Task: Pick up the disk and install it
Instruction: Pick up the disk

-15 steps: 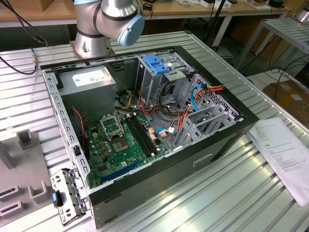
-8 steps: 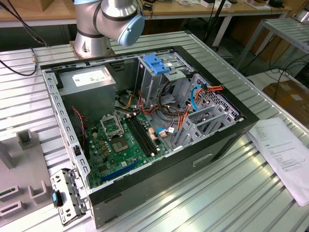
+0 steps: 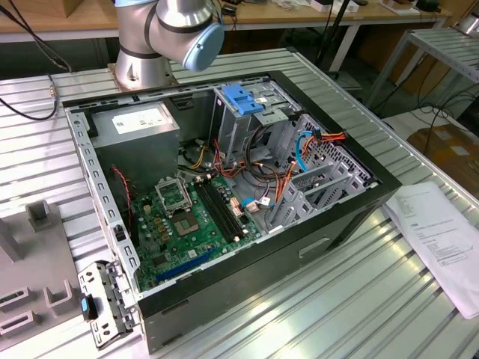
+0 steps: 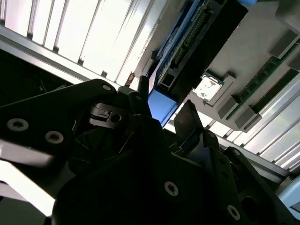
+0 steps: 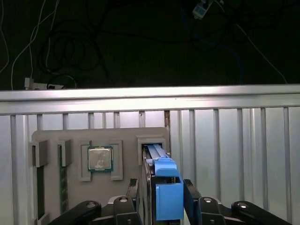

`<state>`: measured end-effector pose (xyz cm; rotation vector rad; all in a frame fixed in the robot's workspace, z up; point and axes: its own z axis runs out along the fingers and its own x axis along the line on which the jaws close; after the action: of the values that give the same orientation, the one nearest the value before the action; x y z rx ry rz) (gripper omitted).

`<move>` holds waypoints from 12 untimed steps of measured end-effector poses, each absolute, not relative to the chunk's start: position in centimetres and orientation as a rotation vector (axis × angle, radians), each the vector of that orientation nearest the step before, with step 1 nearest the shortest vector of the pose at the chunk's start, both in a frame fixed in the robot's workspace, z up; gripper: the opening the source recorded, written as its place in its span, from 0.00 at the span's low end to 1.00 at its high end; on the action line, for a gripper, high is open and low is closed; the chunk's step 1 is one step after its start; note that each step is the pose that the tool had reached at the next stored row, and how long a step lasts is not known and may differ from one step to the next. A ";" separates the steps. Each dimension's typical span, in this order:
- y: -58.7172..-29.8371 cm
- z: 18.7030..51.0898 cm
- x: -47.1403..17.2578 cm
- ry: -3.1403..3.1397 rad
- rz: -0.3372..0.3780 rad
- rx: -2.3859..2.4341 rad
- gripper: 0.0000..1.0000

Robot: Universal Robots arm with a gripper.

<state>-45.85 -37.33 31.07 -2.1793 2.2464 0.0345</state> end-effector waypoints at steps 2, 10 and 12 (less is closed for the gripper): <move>-37.3 30.3 -45.9 2.240 0.035 -2.185 0.50; -37.3 29.6 -46.0 2.241 0.034 -2.186 0.50; -37.2 29.6 -46.0 2.240 0.033 -2.186 0.50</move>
<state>-45.96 -37.19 29.61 -2.1861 2.2405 0.0335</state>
